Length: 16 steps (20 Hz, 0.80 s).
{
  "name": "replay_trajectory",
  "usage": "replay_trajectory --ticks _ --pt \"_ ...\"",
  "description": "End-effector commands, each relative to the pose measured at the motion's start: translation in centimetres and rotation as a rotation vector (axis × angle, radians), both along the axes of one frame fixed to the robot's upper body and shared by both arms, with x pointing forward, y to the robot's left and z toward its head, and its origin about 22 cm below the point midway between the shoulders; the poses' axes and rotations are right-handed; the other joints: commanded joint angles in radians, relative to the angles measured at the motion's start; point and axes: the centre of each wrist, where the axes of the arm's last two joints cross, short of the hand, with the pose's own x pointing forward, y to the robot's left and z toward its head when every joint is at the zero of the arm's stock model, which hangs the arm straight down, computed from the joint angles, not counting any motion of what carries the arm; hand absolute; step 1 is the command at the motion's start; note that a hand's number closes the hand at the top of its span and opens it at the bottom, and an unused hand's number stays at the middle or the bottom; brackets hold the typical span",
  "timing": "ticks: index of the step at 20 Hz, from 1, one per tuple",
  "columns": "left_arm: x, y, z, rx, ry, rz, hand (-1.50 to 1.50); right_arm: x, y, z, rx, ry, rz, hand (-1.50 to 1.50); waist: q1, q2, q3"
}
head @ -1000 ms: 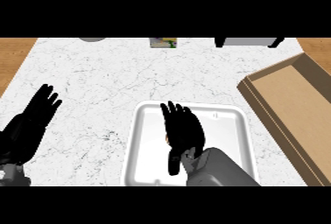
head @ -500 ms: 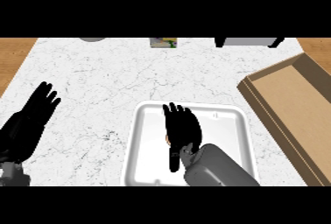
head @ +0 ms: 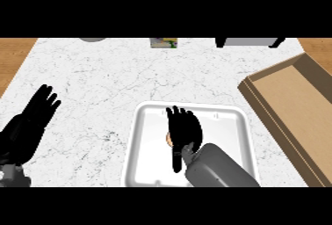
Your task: Pick the cupcake from the tray and place it in the cardboard box
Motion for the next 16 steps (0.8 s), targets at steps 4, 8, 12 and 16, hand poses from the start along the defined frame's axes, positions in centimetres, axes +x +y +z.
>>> replay_trajectory --ticks 4,8,12,16 --pt "-0.5 -0.9 -0.4 0.006 0.0 -0.01 0.0 -0.2 0.2 -1.2 -0.011 0.018 -0.014 -1.5 -0.001 0.0 0.0" --pt "-0.1 -1.9 -0.6 -0.005 0.001 0.011 0.0 -0.5 -0.6 -3.3 -0.015 0.006 -0.001 -1.5 -0.002 0.0 0.0" --pt "0.0 -1.2 -0.2 -0.001 -0.008 0.0 0.0 -0.7 -0.3 -3.2 0.03 -0.082 0.052 1.5 -0.002 0.0 0.0" --pt "-0.5 -1.0 -2.3 0.0 -0.003 -0.01 0.0 1.0 -0.1 -3.5 0.025 -0.094 0.057 1.5 0.003 0.001 0.0"
